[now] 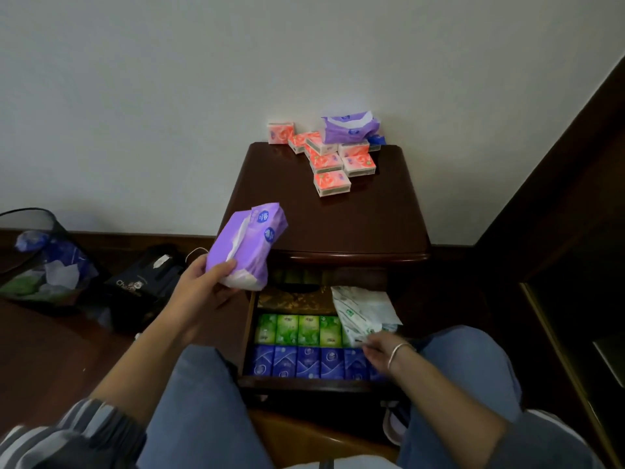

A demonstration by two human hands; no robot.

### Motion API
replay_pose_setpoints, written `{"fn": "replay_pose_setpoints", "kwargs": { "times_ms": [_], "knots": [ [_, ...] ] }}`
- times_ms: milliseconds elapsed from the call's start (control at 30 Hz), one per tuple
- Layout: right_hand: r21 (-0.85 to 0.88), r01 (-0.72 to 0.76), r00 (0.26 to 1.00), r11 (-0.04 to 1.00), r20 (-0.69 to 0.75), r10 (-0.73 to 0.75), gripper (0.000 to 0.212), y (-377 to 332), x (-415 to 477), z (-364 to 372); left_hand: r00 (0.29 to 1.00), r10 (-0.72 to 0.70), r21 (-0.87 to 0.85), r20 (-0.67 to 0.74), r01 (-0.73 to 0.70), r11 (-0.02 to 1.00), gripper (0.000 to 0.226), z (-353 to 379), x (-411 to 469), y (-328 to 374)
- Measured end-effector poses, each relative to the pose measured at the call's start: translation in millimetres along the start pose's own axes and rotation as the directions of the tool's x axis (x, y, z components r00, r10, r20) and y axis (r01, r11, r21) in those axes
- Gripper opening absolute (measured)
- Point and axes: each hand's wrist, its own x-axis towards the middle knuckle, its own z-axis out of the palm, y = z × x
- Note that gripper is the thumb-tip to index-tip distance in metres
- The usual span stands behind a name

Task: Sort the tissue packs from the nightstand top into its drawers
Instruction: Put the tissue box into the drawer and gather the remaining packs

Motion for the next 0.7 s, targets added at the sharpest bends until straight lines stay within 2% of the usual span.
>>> {"fn": "replay_pose_setpoints", "kwargs": {
  "times_ms": [100,200,300,400,500,600,700],
  "knots": [
    [0.048,0.054,0.999,0.997,-0.009,-0.054,0.024,-4.4,23.5,19.3,1.000,-0.002,0.013,0.009,0.002,1.000,0.064,3.9,3.9,-1.9],
    [0.072,0.144,0.989,0.987,-0.040,-0.141,0.004,-12.4,40.7,31.4,1.000,0.015,0.031,0.009,-0.016,0.999,0.060,7.4,5.6,-6.9],
    [0.059,0.303,0.952,0.951,-0.075,-0.298,0.029,-20.1,46.9,35.0,0.999,0.048,0.057,-0.023,-0.046,0.997,0.049,12.0,8.0,-7.3],
    [0.008,0.371,0.928,0.929,-0.027,-0.370,0.034,-23.8,45.3,29.3,0.996,0.071,0.073,-0.054,-0.067,0.995,0.040,21.3,13.7,-2.6],
    [-0.043,0.333,0.941,0.942,0.080,-0.329,0.037,-24.1,45.5,15.4,0.988,0.118,0.113,-0.104,-0.106,0.988,0.029,35.7,22.0,0.9],
    [-0.056,0.248,0.956,0.967,0.175,-0.235,0.026,-25.9,40.7,2.8,0.979,0.140,0.163,-0.148,-0.115,0.980,0.031,52.4,29.3,3.4],
    [-0.139,0.202,0.967,0.970,0.189,-0.174,0.039,-25.0,45.9,-3.2,0.976,0.127,0.184,-0.175,-0.094,0.978,0.033,65.0,34.2,5.5]
  ]
}}
